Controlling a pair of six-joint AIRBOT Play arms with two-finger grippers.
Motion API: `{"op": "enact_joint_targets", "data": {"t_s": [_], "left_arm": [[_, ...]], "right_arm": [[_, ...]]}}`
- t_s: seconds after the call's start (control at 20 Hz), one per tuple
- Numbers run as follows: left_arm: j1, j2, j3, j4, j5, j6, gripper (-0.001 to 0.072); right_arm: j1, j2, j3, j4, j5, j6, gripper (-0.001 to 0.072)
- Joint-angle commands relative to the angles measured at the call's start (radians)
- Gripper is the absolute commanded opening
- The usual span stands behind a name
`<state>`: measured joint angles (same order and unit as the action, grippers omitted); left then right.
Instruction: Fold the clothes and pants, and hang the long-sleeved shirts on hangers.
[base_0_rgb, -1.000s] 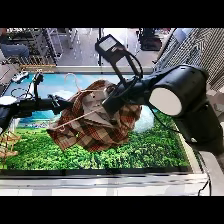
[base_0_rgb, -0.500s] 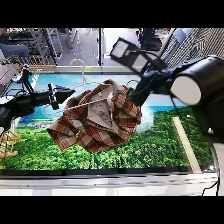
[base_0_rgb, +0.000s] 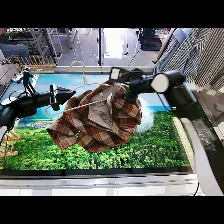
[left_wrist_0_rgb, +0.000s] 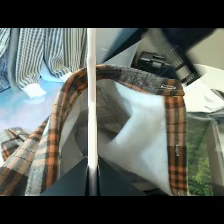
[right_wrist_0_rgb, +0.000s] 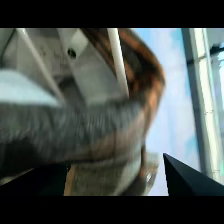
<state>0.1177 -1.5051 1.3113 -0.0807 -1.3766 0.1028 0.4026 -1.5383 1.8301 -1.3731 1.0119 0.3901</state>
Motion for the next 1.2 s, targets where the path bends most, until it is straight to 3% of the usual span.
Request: {"op": "enact_joint_targets", "data": {"t_s": [0.0, 0.1, 0.25, 0.3, 0.35, 0.4, 0.6, 0.85, 0.95, 1.0, 1.1, 1.15], "left_arm": [[-0.007, -0.002, 0.001, 0.024, -0.016, 0.003, 0.0027], [-0.022, -0.005, 0.001, 0.061, -0.016, 0.003, 0.0027], [-0.035, -0.017, 0.001, 0.038, 0.008, 0.003, 0.0029], [-0.032, -0.016, 0.001, 0.032, 0.053, 0.003, 0.0045], [-0.023, -0.016, 0.001, 0.025, 0.09, 0.003, 0.0314], [-0.013, -0.013, 0.001, 0.019, 0.147, 0.001, 0.0701], [0.066, 0.038, 0.002, 0.066, 0.269, -0.073, 0.0708], [0.175, 0.197, 0.002, 0.406, 0.286, -0.452, 0.0706], [0.176, 0.286, 0.002, 0.607, 0.338, -0.554, 0.0698], [0.169, 0.321, 0.001, 0.694, 0.357, -0.692, 0.0698], [0.14, 0.357, -0.004, 0.885, 0.313, -1.057, 0.0698], [0.109, 0.357, -0.024, 0.956, 0.278, -1.175, 0.0687]], "right_arm": [[0.054, -0.082, -0.01, 0.123, -0.196, -0.23, 0.0624], [0.089, -0.103, -0.01, 0.197, -0.19, -0.271, 0.0489], [0.12, -0.103, -0.01, 0.187, -0.187, -0.216, 0.0076], [0.119, -0.097, -0.01, 0.182, -0.175, -0.185, 0.0069], [0.114, -0.09, -0.01, 0.166, -0.158, -0.162, 0.0068], [0.111, -0.079, -0.01, 0.145, -0.134, -0.147, 0.0066], [0.108, -0.051, -0.01, 0.051, -0.045, -0.09, 0.0065], [0.074, -0.047, -0.01, -0.077, -0.027, 0.225, 0.0065], [0.058, -0.042, -0.01, -0.093, -0.024, 0.271, 0.0065], [0.056, -0.039, -0.006, -0.109, -0.024, 0.296, 0.0065], [0.052, -0.039, 0.022, -0.149, -0.043, 0.412, 0.0065], [0.052, -0.039, 0.045, -0.193, -0.052, 0.497, 0.0065]]}}
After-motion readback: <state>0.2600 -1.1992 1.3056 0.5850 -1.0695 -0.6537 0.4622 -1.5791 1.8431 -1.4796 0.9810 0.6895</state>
